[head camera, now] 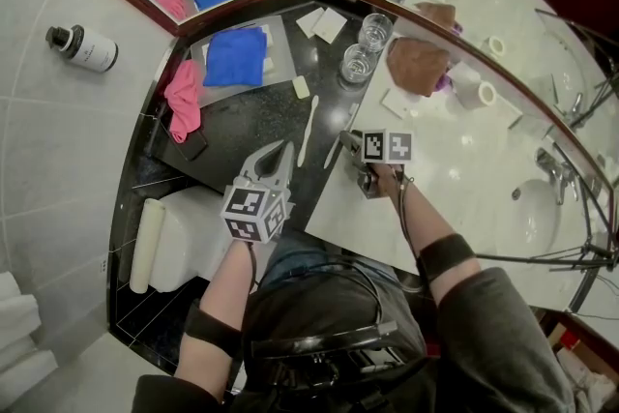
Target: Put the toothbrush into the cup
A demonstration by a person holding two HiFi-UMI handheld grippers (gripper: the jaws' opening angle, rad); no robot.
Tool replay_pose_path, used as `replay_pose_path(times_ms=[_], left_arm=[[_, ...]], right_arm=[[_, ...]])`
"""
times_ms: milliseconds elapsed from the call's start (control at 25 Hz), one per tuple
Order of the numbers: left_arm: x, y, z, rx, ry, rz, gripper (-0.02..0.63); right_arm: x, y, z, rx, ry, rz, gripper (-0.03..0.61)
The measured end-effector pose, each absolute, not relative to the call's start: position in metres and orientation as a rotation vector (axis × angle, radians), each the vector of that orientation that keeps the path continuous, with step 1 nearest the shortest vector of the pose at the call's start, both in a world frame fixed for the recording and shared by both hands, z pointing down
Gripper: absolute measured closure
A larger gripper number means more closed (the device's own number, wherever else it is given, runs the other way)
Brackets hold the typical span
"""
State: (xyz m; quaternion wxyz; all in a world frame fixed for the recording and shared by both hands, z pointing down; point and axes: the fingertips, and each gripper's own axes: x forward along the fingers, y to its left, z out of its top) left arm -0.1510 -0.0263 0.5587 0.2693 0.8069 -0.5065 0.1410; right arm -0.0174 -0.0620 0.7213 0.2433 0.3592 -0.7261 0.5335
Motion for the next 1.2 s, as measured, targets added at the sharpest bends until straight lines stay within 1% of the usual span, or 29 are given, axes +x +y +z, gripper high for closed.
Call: replay_pose_path(times_ms=[440, 480, 600, 680, 880, 1200], left_arm=[[-0.142, -0.028, 0.547, 2.207, -1.361, 0.364, 0.614], [-0.141, -0.029, 0.545, 2.211, -1.363, 0.360, 0.614], [-0.136, -0.029, 0.538, 2.227, -1.368, 0.356, 0.614], [-0.132, -0.027, 0.533, 2.238, -1.369, 0.361, 0.614], [-0.115, -0.021, 0.520, 2.270, -1.367, 0.364, 0.614], [-0.095, -0.007, 0.505, 2.310, -1.359, 0.350, 0.614]], right_arm=[[-0.001, -0.070, 0.693, 1.015, -2.043, 1.380, 0.425], [0.004, -0.071, 0.688, 1.018, -2.051, 1.361, 0.438], [0.019, -0.078, 0.667, 1.048, -2.095, 1.314, 0.537], [0.026, -0.079, 0.651, 1.050, -2.133, 1.277, 0.555], [0.047, -0.076, 0.611, 1.047, -2.223, 1.135, 0.563], [0.090, -0.056, 0.533, 1.165, -2.404, 0.952, 0.563]])
